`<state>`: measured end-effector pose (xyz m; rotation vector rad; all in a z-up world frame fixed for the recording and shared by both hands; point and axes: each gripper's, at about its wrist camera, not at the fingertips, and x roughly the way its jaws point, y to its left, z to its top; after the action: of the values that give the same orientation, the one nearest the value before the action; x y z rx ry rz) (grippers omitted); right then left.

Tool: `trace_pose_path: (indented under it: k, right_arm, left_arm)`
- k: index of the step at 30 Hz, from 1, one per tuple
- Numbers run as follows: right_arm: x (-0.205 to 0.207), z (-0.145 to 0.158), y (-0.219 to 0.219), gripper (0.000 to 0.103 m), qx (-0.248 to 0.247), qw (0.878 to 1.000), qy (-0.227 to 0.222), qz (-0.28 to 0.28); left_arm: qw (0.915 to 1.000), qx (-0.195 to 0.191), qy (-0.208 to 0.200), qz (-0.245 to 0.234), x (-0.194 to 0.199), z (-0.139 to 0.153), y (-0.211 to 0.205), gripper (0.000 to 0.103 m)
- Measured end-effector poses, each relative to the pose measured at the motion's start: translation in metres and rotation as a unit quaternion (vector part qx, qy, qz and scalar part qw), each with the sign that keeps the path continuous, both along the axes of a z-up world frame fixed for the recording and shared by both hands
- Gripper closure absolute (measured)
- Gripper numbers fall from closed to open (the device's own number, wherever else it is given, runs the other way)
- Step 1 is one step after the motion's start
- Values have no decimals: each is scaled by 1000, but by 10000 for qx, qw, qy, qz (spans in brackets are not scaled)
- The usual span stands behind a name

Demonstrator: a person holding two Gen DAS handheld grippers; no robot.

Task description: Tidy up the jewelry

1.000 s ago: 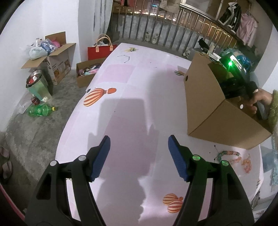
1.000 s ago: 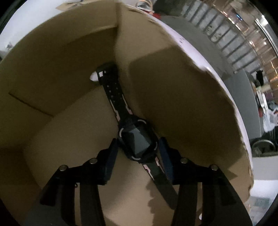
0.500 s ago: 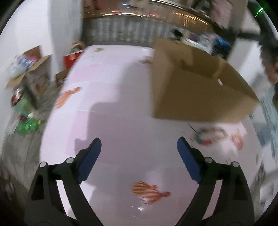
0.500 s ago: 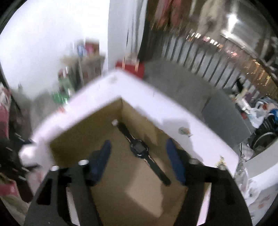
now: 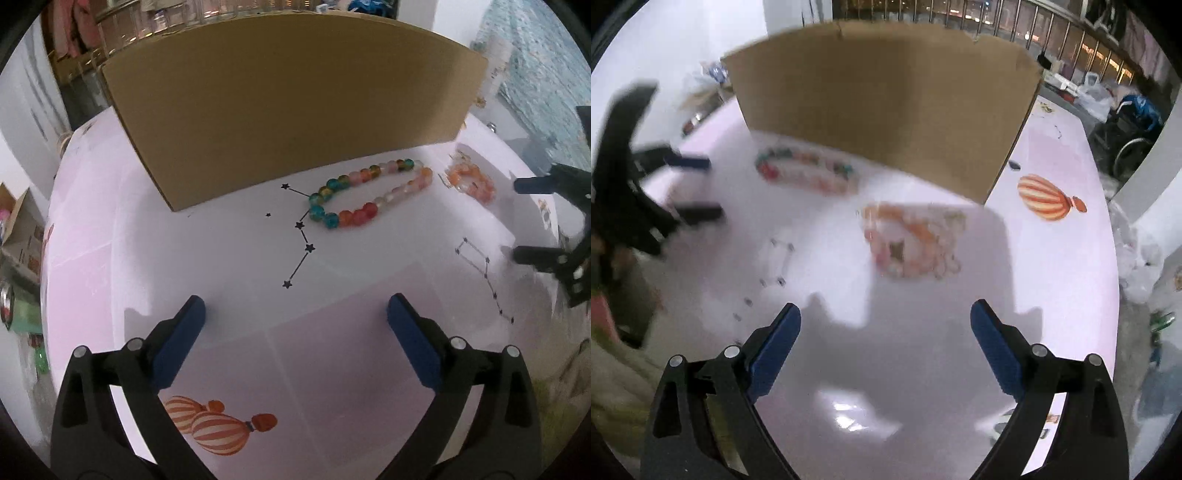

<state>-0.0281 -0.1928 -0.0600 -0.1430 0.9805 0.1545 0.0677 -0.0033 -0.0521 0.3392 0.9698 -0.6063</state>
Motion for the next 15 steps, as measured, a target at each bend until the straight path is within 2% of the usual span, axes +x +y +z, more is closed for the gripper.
trace_pose_path:
  k: [1,4,11,15]
  right_arm:
    - [1,-1,0,7,29,10000,-35,-45]
    - [3,-7,-4,6,224,9997,-73,-45]
    - [6,-12,-15,6,227,9995,-164,167]
    - [8,-14,-18,6,197,9995,-26,253]
  left_arm:
    - [10000,-23,-28,-38,0,0,1,7]
    - [9997,-79,-112,-189,-4,-2,3,7]
    - [9991,-192,-295,-216,-10,-5,2,7]
    - [9988,-158,-350,-301,-15,-3,7,8]
